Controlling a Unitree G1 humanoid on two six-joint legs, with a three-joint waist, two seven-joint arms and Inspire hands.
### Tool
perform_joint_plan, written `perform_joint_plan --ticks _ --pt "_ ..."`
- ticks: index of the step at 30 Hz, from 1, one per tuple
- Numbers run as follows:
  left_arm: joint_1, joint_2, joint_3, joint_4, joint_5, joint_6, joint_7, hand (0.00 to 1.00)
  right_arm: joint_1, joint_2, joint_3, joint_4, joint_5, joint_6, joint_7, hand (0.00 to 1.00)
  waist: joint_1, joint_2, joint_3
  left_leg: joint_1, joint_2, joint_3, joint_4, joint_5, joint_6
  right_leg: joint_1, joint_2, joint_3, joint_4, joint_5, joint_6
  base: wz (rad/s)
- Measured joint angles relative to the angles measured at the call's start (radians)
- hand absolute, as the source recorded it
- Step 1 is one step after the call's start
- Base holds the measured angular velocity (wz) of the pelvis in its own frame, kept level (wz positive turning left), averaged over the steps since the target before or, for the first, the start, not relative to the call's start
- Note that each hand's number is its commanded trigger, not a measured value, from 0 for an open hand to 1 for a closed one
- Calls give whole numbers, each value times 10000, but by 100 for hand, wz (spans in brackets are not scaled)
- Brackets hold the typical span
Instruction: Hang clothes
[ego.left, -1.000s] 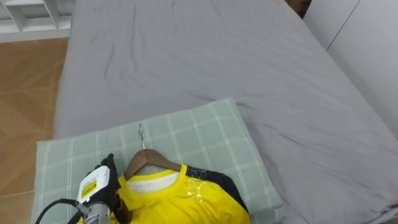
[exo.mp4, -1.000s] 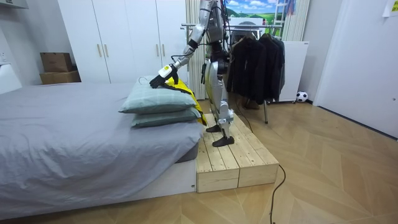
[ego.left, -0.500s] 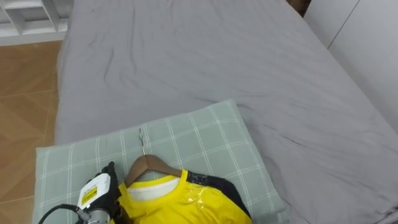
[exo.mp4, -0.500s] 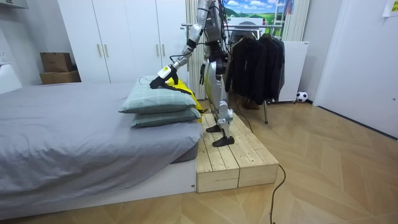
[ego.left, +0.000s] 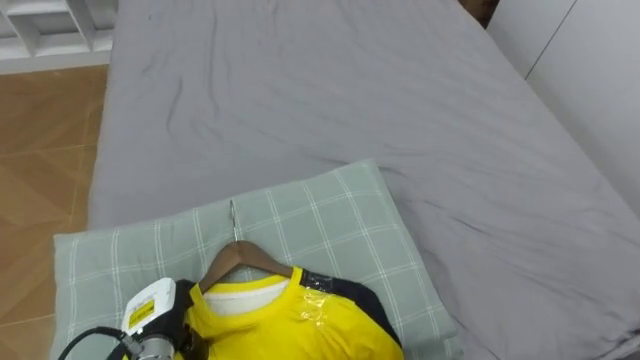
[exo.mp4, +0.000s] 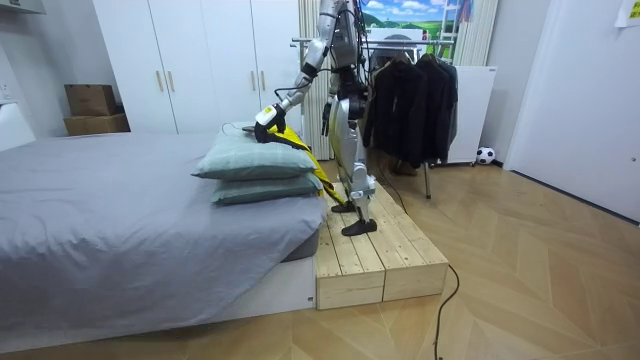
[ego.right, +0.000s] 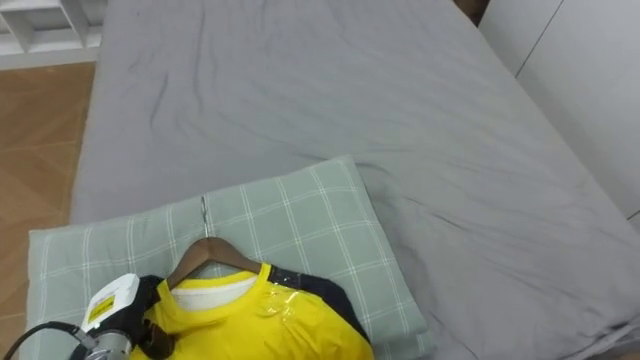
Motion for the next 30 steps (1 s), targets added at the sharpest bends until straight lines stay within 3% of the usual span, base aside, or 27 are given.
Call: perform_joint_plan --ticks 9,30 --pt "3 110 -341 41 -32 -31 2 100 7 0 35 6 100 0 -1 0 33 3 -2 49 -1 -1 1 0 0 55 -1 -1 -5 0 0 0" --pt "136 -42 -178 336 -562 -177 -287 100 19 1 87 4 71 0 -17 0 57 40 18 225 -3 -7 2 0 -1 320 -1 -19 -181 0 0 0"
